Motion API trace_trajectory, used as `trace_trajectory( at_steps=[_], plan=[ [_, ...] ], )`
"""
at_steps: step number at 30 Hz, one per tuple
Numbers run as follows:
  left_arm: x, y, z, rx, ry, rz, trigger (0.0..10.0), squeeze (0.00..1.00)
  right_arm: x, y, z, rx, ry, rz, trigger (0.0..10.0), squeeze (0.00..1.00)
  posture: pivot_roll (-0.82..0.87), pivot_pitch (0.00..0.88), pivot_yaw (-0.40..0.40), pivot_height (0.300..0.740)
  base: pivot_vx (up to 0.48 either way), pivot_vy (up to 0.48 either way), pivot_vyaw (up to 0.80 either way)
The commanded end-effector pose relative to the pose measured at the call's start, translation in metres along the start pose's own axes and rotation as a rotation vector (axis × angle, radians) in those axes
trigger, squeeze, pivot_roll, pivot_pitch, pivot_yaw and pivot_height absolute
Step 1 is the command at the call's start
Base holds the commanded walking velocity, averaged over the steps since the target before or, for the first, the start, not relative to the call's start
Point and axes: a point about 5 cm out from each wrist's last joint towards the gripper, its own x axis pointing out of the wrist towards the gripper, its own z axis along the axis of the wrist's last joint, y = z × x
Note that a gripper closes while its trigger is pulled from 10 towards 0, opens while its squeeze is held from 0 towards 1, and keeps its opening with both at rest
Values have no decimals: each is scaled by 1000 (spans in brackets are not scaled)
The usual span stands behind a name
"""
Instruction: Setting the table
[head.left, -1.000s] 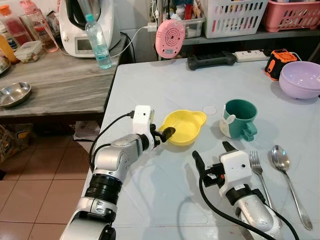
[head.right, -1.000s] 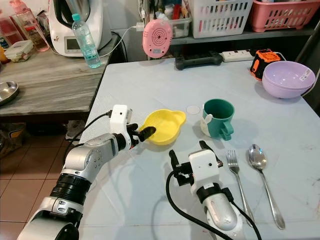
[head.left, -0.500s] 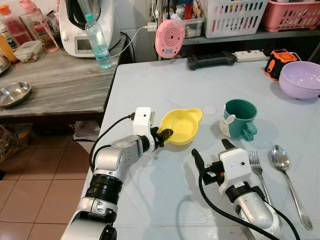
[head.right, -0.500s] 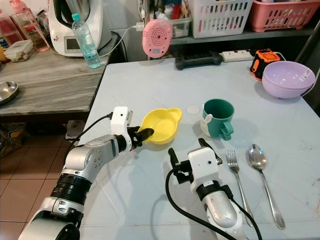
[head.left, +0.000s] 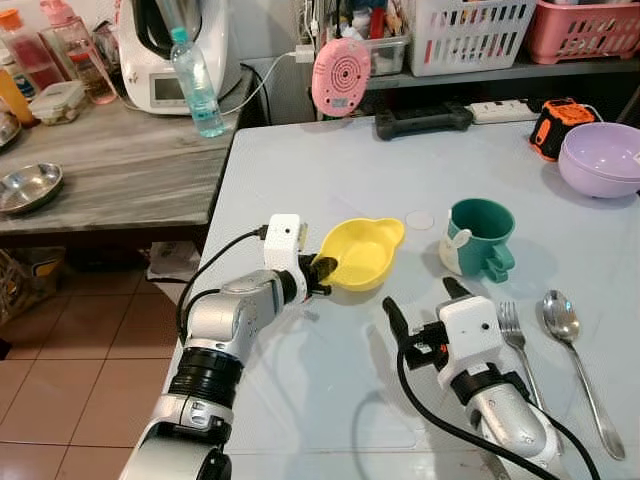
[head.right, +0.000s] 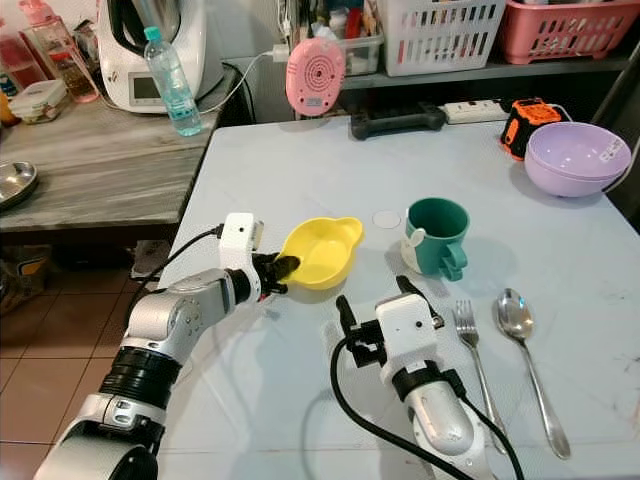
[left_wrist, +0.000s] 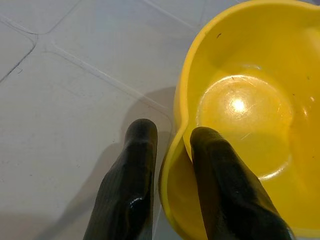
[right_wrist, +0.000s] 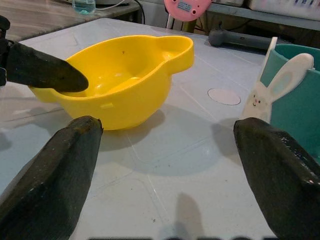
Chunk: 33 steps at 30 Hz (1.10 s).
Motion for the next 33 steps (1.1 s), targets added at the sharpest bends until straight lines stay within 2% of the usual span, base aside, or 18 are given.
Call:
trace_trajectory(
  at_steps=[1,22,30,33],
  plan=[
    [-2,4,11,26,-21,20,0,0,1,5,-1,9,9,24,10000,0,-189,45,103,740,0,0,0],
    [-5,13,16,87,-33,56,0,0,7,4,6,20,-34,32,10000,0,-176,42,100,740,0,0,0],
    [-15,31,29,111,-146,168,0,0,10,-2,7,1,-47,-5,10000,0,-169,37,96,740,0,0,0],
    [-31,54,31,122,-218,279,0,0,12,-4,6,-5,-48,-23,10000,0,-164,37,94,740,0,0,0]
  ],
)
